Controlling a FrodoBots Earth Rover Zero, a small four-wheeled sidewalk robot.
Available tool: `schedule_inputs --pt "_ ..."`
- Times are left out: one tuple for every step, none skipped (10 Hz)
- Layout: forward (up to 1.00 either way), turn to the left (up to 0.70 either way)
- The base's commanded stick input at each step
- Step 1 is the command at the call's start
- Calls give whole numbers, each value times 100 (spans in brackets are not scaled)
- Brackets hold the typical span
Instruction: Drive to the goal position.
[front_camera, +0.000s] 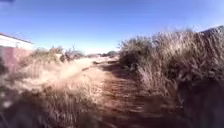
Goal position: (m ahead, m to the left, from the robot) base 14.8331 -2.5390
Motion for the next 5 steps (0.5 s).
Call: schedule_inputs --pt "50 0" --pt "50 0" --pt "50 0" --pt "50 0" --pt "50 0"
